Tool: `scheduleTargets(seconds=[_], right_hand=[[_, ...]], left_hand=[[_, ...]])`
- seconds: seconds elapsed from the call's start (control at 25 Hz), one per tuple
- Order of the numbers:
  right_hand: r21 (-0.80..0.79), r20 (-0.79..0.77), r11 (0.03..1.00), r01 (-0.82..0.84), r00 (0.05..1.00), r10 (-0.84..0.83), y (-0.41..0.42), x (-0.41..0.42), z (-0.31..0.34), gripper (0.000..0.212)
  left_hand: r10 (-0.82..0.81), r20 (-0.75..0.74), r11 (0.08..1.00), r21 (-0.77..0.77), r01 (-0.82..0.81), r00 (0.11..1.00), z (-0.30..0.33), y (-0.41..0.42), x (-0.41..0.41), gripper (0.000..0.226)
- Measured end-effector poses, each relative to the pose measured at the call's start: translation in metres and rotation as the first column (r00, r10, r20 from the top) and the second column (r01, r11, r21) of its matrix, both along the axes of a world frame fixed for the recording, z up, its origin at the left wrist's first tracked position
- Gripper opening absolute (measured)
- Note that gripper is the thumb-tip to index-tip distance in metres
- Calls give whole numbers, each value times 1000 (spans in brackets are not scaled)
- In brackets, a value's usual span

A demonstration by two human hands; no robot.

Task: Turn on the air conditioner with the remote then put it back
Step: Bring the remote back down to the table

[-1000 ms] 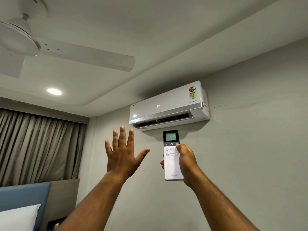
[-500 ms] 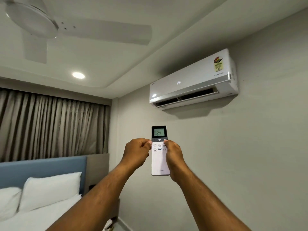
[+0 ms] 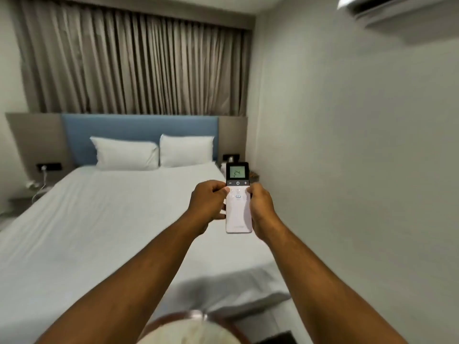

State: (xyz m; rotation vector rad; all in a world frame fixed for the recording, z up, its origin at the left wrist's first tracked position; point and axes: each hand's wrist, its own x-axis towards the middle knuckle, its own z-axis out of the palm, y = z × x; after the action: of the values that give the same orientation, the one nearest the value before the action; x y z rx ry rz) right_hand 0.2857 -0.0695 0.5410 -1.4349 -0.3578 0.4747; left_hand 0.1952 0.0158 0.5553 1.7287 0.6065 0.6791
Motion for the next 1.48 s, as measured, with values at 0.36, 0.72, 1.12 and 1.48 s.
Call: scheduleTargets(seconds=[0.36, 0.72, 1.12, 1.48], right_hand=[[-299, -218, 906, -300, 946, 241, 43, -76, -241, 25], [-542, -378, 730, -416, 897, 230, 21, -152, -465, 18], [-717, -266, 595, -363, 932, 248, 9, -193, -575, 26], [-786, -173, 544, -294, 949, 263, 9, -198, -585, 26]], left_hand=[[188, -356, 894, -323, -309, 916, -242, 41, -92, 20], [188, -596, 758, -418, -501, 781, -463, 8, -171, 29], [189, -678, 759, -359, -544, 710, -592, -19, -207, 23], [223, -662, 859, -214, -466, 716, -604, -23, -209, 23]])
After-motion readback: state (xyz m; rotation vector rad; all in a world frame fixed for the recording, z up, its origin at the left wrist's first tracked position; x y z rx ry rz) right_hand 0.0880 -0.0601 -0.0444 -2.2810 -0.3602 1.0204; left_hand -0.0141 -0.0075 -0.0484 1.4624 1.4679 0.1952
